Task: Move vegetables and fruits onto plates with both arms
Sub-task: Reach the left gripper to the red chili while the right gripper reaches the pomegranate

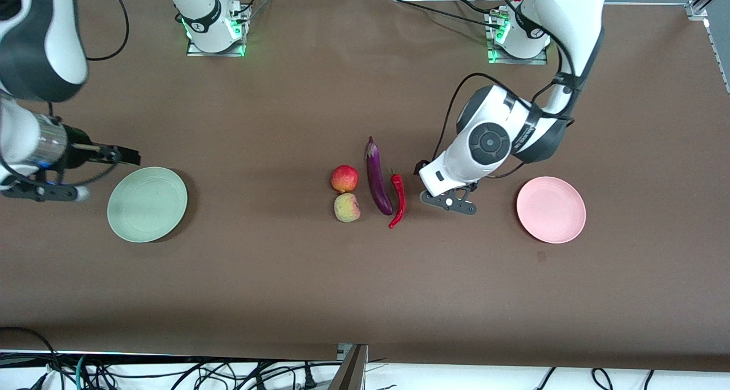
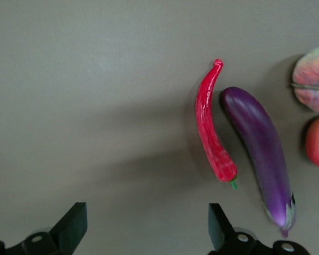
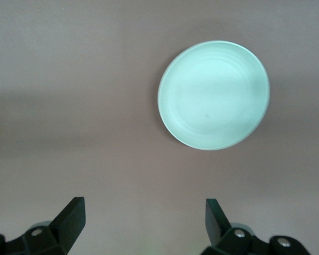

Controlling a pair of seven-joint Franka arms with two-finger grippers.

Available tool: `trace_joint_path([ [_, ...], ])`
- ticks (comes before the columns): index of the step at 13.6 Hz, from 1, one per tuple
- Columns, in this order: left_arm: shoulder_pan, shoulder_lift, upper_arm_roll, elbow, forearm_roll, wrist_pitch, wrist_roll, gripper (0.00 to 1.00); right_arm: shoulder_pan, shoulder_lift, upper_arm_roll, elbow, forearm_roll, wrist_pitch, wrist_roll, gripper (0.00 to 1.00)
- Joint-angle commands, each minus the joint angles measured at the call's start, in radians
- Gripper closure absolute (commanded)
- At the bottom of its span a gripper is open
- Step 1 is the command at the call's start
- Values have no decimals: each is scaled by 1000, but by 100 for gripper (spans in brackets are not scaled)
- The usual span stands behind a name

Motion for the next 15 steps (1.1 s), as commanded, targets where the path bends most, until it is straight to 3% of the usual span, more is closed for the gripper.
trace_joint_path([
  [1, -24, 1, 12, -29, -15, 52, -102, 0, 24, 68, 0, 16, 56, 60, 10, 0],
  [4, -34, 26, 10, -167, -12, 372, -101, 0, 55, 142, 2, 15, 97, 148, 12, 0],
  [9, -83, 108, 12, -169, -6, 497, -101, 0, 169, 227, 2, 15, 116, 264, 168, 0],
  [12, -93, 119, 12, -166, -8, 507, -101, 0, 263, 254, 2, 15, 126, 307, 269, 0],
  [15, -113, 138, 12, -150, -9, 536, -112, 0, 338, 292, 2, 15, 211, 383, 387, 0],
])
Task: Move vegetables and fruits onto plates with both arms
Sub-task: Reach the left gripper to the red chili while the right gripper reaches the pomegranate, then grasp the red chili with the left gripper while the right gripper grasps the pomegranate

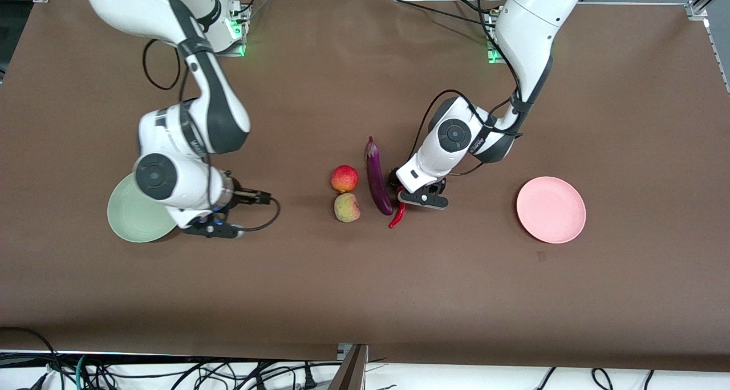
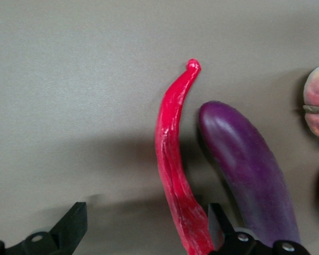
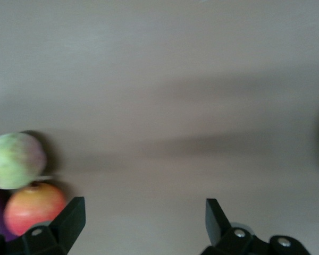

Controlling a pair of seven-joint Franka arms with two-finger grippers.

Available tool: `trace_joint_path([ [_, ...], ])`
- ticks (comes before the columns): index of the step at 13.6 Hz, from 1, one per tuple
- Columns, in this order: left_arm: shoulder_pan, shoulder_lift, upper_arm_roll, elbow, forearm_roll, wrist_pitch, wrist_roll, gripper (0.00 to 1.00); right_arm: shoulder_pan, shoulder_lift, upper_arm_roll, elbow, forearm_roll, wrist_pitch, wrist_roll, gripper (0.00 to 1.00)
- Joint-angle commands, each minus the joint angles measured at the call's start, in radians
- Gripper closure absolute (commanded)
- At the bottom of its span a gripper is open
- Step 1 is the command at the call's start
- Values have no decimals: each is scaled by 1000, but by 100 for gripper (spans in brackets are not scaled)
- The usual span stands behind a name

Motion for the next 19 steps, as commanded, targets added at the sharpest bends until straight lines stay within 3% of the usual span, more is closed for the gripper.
trace_joint_path([
  [1, -29, 22, 12, 23, -8, 29, -17, 0, 64, 43, -7, 14, 52, 53, 93, 0],
  [4, -32, 40, 12, 26, -6, 34, -9, 0, 165, 95, -7, 14, 77, 154, 212, 0],
  [6, -32, 46, 12, 26, 7, 52, -5, 34, 199, 126, -7, 14, 86, 213, 271, 0],
  [8, -33, 46, 12, 28, 9, 54, -6, 50, 216, 143, -7, 14, 105, 228, 279, 0],
  [9, -33, 48, 12, 28, 9, 54, -5, 53, 227, 146, -7, 14, 112, 228, 279, 0],
  [12, -36, 37, 16, 26, 27, 51, 2, 86, 261, 154, -7, 14, 152, 228, 280, 0],
  [14, -15, -21, 19, 19, 111, -1, 26, 86, 271, 161, -7, 14, 152, 228, 280, 0],
  [17, 22, -107, 29, 26, 118, -228, 131, 86, 281, 184, -7, 14, 145, 231, 277, 0],
  [19, 83, -153, 32, 26, 120, -309, 272, 86, 290, 197, -7, 14, 148, 259, 277, 0],
])
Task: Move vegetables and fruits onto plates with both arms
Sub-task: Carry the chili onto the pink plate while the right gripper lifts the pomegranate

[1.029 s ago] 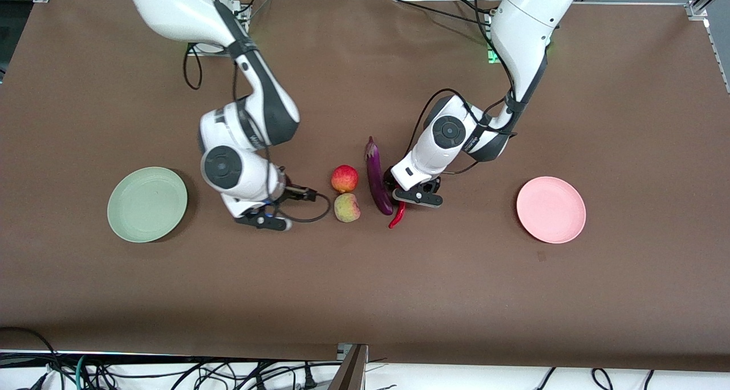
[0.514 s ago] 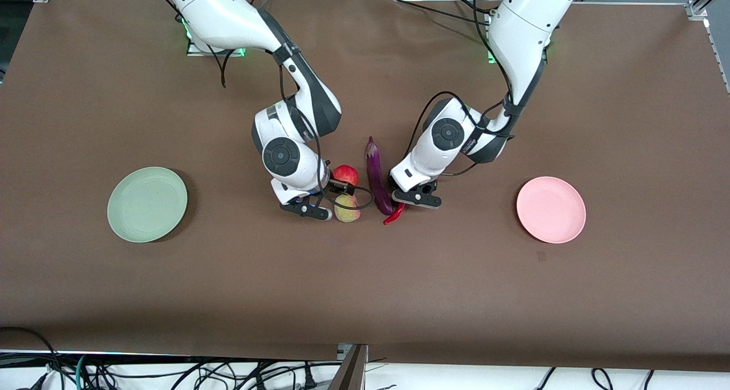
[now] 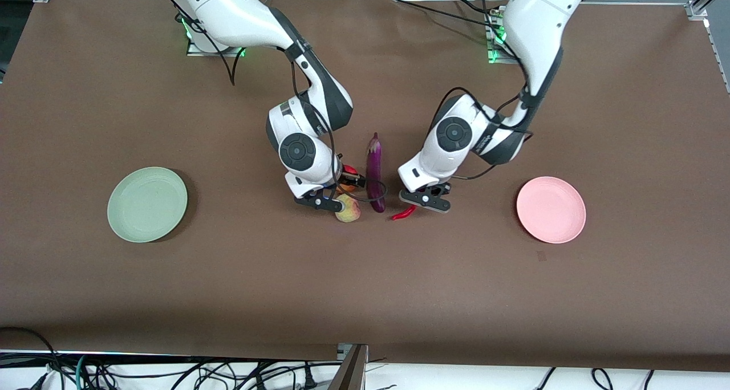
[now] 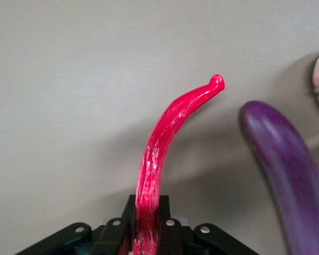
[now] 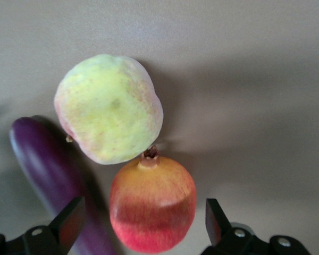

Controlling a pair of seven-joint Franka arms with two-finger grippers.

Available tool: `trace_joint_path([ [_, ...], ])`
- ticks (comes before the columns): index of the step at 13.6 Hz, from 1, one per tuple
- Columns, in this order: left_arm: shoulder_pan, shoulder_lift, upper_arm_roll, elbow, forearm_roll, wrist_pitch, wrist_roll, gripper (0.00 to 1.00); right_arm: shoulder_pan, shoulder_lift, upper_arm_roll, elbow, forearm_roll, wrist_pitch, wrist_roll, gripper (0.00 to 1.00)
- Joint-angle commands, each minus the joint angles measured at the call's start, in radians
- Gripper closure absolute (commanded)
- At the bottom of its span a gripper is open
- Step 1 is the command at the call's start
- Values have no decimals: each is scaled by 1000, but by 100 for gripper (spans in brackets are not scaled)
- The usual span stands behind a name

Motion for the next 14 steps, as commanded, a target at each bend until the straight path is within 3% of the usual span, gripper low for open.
trace_joint_path([
  [1, 96, -88, -2, -17, 15, -112, 213, 86, 17, 27, -10, 14, 18, 24, 5, 0],
  [4, 228, -125, 0, -16, 15, -199, 510, 81, 20, 39, -10, 14, 18, 25, 1, 0],
  [8, 452, -96, -2, 16, 13, -201, 951, 81, 28, 52, -10, 14, 18, 25, -3, 1],
  [11, 561, -36, 6, 44, 60, -198, 1071, 82, 29, 56, -10, 14, 7, 25, -7, 40],
  [13, 566, 16, 4, 64, 148, -187, 1084, 81, 39, 53, -11, 14, 4, 23, -24, 59],
  [14, 561, 24, 4, 60, 179, -175, 1082, 81, 34, 46, -13, 18, 5, 15, -41, 63],
])
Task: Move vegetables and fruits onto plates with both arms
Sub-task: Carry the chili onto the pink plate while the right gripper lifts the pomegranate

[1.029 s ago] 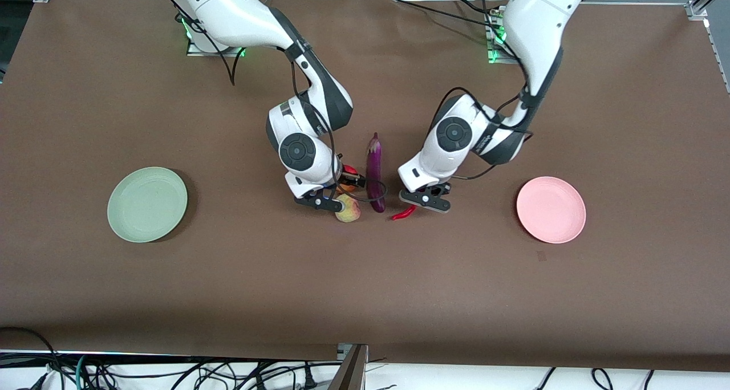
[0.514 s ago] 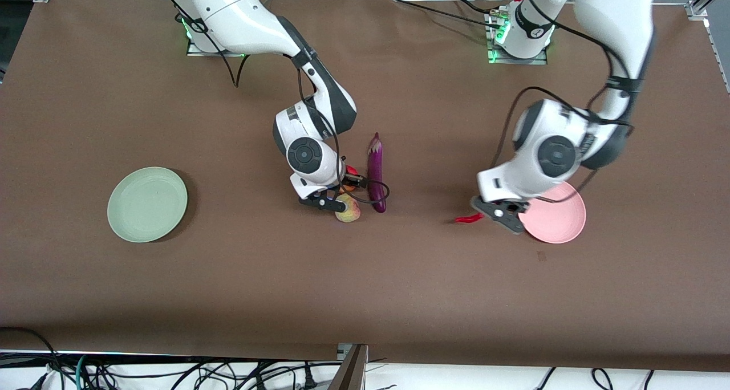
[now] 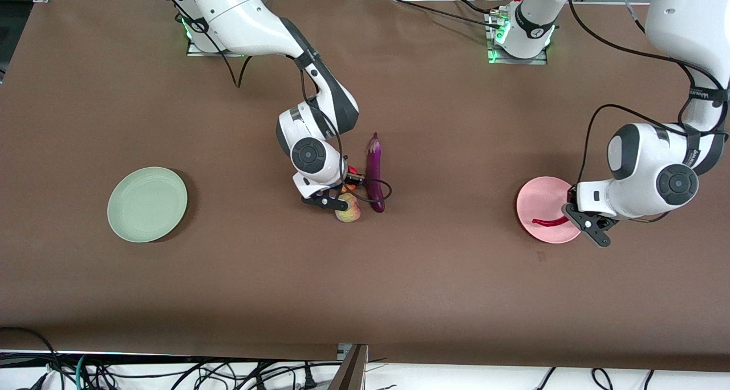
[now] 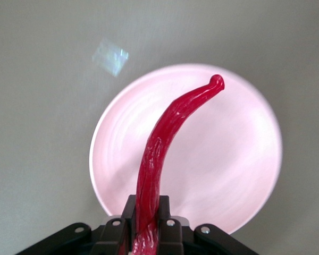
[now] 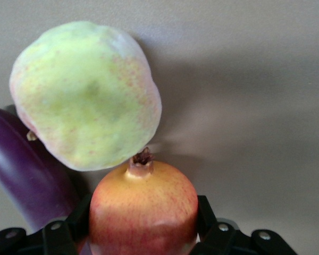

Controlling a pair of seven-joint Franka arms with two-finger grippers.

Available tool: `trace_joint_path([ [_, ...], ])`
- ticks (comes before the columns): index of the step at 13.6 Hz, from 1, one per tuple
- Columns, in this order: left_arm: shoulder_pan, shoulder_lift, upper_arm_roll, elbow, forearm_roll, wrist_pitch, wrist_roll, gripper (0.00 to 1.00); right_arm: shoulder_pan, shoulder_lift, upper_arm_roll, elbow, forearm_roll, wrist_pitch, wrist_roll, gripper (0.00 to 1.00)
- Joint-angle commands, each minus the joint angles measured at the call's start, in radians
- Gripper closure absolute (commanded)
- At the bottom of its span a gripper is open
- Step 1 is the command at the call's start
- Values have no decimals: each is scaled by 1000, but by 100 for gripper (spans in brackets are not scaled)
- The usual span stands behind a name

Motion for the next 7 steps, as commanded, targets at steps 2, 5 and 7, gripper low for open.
trace_joint_path([
  [2, -13, 62, -16, 38, 63, 3, 15, 66, -8, -42, -20, 15, 8, -73, -58, 63],
  [5, -8, 56, -27, 45, 56, 6, 15, 0, -92, -128, -60, 18, 8, -277, -188, 63],
  [7, -7, 10, -55, 42, 53, -13, 13, 0, -165, -164, -112, 20, 6, -411, -328, 63],
])
